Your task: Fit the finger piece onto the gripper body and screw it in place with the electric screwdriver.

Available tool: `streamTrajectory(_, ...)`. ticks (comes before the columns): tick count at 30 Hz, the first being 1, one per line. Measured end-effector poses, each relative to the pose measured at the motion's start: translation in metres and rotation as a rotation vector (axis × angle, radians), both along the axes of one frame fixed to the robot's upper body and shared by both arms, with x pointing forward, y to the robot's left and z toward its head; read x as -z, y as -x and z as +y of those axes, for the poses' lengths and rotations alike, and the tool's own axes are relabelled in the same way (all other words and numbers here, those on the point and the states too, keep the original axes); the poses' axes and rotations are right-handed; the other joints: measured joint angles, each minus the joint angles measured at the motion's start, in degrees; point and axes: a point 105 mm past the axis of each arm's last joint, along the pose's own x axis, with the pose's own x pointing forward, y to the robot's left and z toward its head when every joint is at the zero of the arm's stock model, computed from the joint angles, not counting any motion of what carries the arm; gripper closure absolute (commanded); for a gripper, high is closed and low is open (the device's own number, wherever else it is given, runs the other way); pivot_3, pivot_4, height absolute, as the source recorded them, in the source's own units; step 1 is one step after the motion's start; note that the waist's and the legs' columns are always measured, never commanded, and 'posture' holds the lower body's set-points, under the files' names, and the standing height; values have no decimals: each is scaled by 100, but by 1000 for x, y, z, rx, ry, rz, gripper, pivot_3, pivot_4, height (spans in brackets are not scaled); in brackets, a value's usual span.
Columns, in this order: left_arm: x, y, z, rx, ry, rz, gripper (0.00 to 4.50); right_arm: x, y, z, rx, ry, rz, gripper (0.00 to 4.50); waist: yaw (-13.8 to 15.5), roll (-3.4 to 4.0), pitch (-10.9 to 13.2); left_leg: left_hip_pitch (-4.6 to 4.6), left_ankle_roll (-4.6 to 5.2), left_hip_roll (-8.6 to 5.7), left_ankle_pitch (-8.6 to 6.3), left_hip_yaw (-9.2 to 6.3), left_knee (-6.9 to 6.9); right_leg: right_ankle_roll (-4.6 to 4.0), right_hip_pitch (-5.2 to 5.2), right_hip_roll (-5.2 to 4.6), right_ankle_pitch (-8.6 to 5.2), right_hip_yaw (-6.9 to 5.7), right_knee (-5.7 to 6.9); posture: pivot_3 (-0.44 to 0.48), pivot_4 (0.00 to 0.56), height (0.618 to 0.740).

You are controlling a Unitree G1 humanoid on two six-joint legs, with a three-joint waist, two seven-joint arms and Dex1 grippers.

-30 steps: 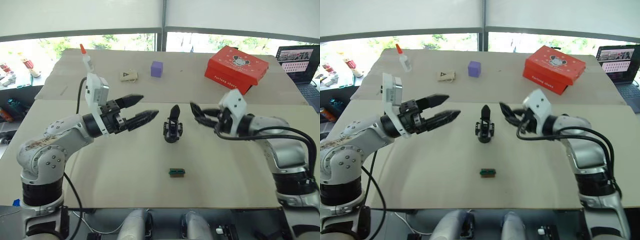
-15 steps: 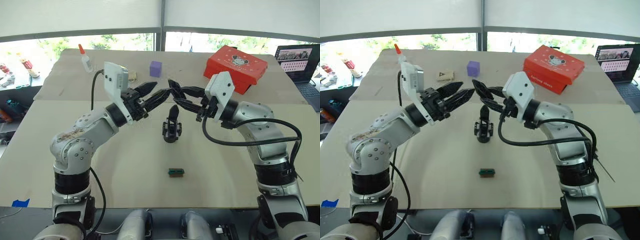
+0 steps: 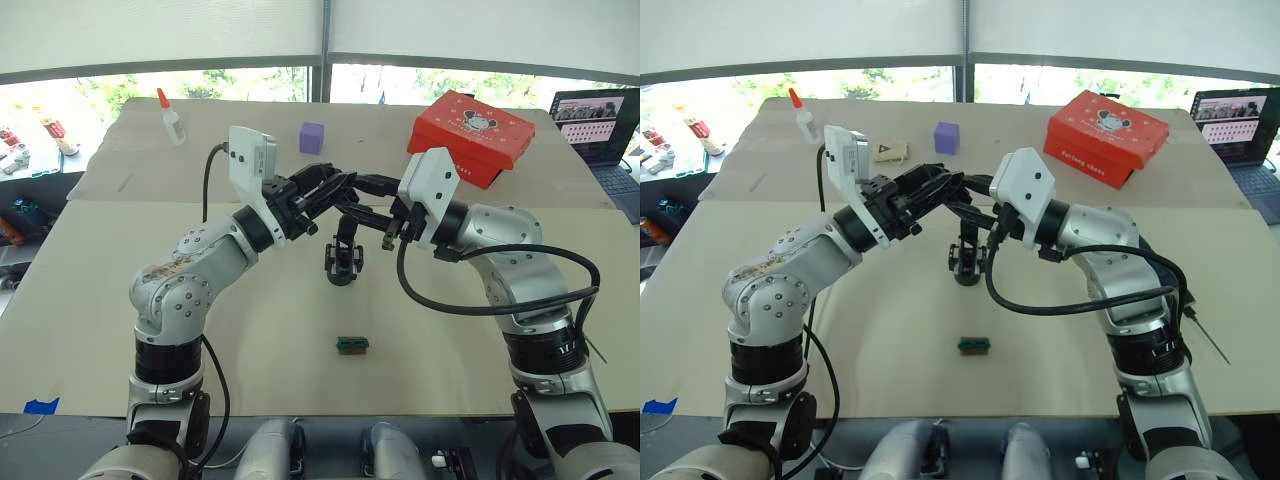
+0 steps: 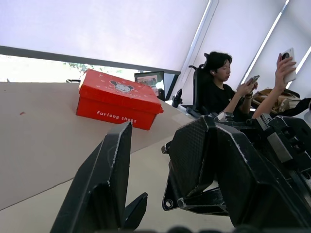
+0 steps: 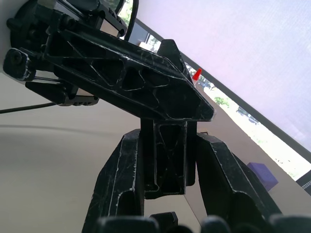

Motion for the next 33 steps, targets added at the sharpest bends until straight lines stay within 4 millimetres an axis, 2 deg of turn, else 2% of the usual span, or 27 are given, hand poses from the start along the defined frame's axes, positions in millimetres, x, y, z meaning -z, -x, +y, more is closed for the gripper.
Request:
streamTrajectory(8, -2, 0, 2, 0, 29, 7, 1905, 3, 0, -1, 3, 0, 10, 3382, 2, 0, 0, 0, 0, 1, 0, 0, 0, 0, 0, 0, 0, 1, 0, 0, 150, 740)
streamTrajectory(11, -2, 1, 1, 6, 24, 5, 2745, 3, 0, -1, 3, 1, 11, 3382, 2, 0, 0, 0, 0, 0, 0, 0, 0, 0, 0, 0, 0, 1, 0, 0, 150, 740)
streamTrajectory(13, -3, 5, -3, 25, 18, -7, 3740, 4, 0, -1, 5, 1, 12, 3382, 5, 0, 0, 0, 0, 0, 0, 0, 0, 0, 0, -1, 0, 1, -1, 0, 150, 740)
streamTrajectory(23, 0, 5, -7, 24, 36, 17, 3758, 8, -1, -3, 14, 6, 22, 3382, 7, 0, 0, 0, 0, 0, 0, 0, 0, 0, 1, 0, 0, 1, -1, 0, 150, 740)
streamTrajectory(26, -1, 5, -7, 21, 48, 22, 2840, 9, -1, -4, 14, 7, 26, 3382, 4, 0, 0, 0, 0, 1, 0, 0, -1, 0, 1, 0, 0, 1, -1, 0, 150, 740)
streamTrajectory(31, -2, 4, -3, 11, 60, 20, 429, 11, -1, -5, 18, 5, 40, 3382, 7, 0, 0, 0, 0, 1, 0, 0, -1, 0, 1, 0, 0, 1, -1, 0, 150, 740)
streamTrajectory(33, -1, 4, -3, 12, 65, 28, 420, 12, -2, -6, 19, 1, 51, 3382, 7, 0, 0, 0, 0, 1, 0, 0, -1, 0, 1, -1, 0, 1, -1, 0, 150, 740)
